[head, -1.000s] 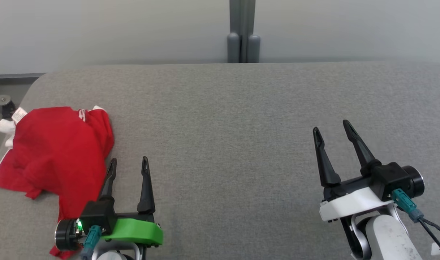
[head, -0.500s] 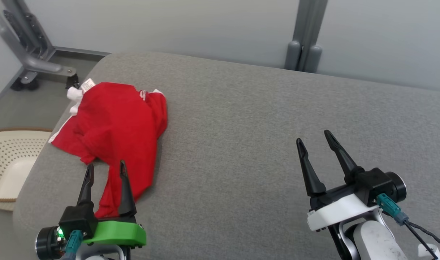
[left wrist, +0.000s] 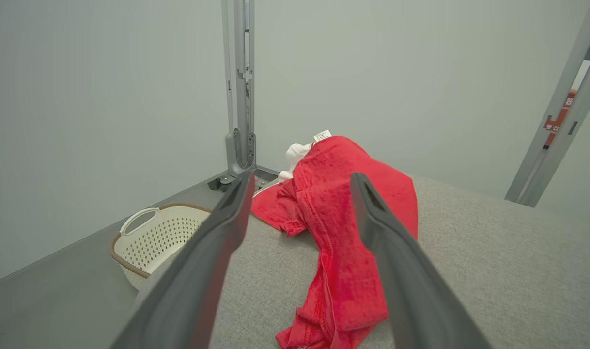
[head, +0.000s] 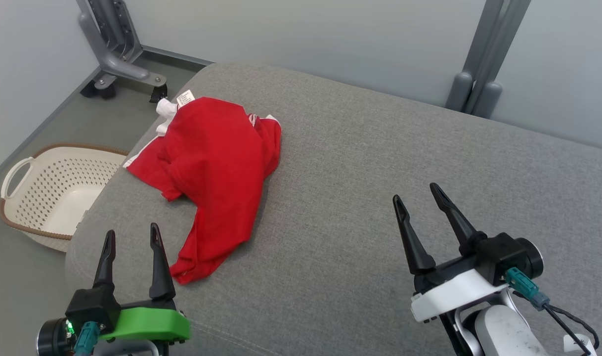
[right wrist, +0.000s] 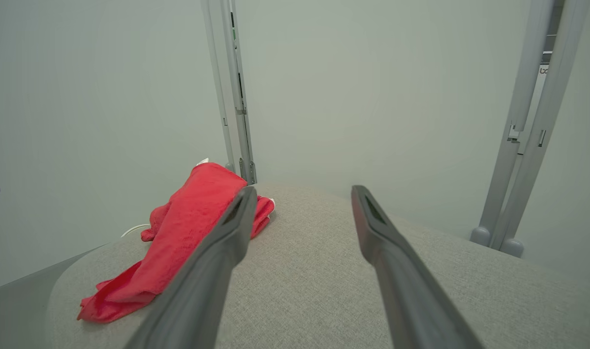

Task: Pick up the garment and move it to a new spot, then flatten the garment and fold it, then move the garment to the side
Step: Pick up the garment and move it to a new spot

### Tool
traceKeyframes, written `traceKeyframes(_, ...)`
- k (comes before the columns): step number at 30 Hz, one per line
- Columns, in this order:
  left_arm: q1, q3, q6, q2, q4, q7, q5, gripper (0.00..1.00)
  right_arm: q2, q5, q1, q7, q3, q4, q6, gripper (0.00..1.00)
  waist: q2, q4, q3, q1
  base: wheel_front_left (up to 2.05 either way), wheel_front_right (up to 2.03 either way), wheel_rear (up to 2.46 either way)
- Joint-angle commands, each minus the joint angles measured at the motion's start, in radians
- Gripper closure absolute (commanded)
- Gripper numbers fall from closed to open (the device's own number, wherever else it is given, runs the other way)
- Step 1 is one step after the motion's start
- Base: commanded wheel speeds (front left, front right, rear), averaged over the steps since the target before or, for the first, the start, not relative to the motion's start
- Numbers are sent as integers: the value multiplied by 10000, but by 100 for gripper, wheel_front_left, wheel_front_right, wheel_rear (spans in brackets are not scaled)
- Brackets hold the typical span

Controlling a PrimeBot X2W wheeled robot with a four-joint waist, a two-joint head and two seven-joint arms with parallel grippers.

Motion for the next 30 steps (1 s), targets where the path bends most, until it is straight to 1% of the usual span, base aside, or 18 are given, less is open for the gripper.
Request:
traceKeyframes(1,151,50,-16,14,-49,-10,-15,0,-32,34,-41,-35,14,-18,4,0,0,3,9,0,0,0,0)
traceKeyframes(4,157,122,14,14,-90,-10,-39,0,-34,11,-45,-35,48,12,4,0,0,-77,53,0,0,0,0)
traceKeyframes(8,7,314,30,16,-112,-10,-399,0,-31,-78,-130,-35,2,11,4,0,0,-260,205,0,0,0,0)
traceKeyframes(14,-503,748,-96,14,-145,-10,-451,0,-34,-375,-381,-35,-206,-62,4,0,0,-567,737,0,0,0,0)
traceKeyframes(17,-807,858,-253,12,208,-9,-484,0,-34,-551,-560,-34,-388,-134,4,0,0,-702,1098,0,0,0,0)
traceKeyframes(21,-1638,1187,-696,25,1078,-9,-390,0,-34,-1060,-958,-35,-577,-359,3,0,0,-940,1905,0,0,0,0)
traceKeyframes(23,-2192,1319,-1118,87,1727,-9,-682,0,-34,-1344,-1163,-35,-636,-505,3,0,0,-1066,2345,0,0,0,0)
traceKeyframes(24,-2594,1359,-1346,247,2119,-9,-768,0,-36,-1519,-1261,-35,-704,-576,3,0,0,-1121,2576,0,0,0,0)
traceKeyframes(26,-3288,1290,-1633,533,2802,-4,-891,0,-76,-1711,-1421,-34,-842,-715,3,0,0,-1212,2965,0,0,0,0)
traceKeyframes(28,-3961,1159,-1849,822,3458,221,-1063,0,-125,-1840,-1514,-34,-962,-841,3,0,0,-1296,3281,0,0,0,0)
traceKeyframes(30,-4654,1106,-1968,1184,4042,653,-1438,0,-159,-1944,-1574,-34,-1012,-954,3,0,0,-1399,3569,0,0,0,0)
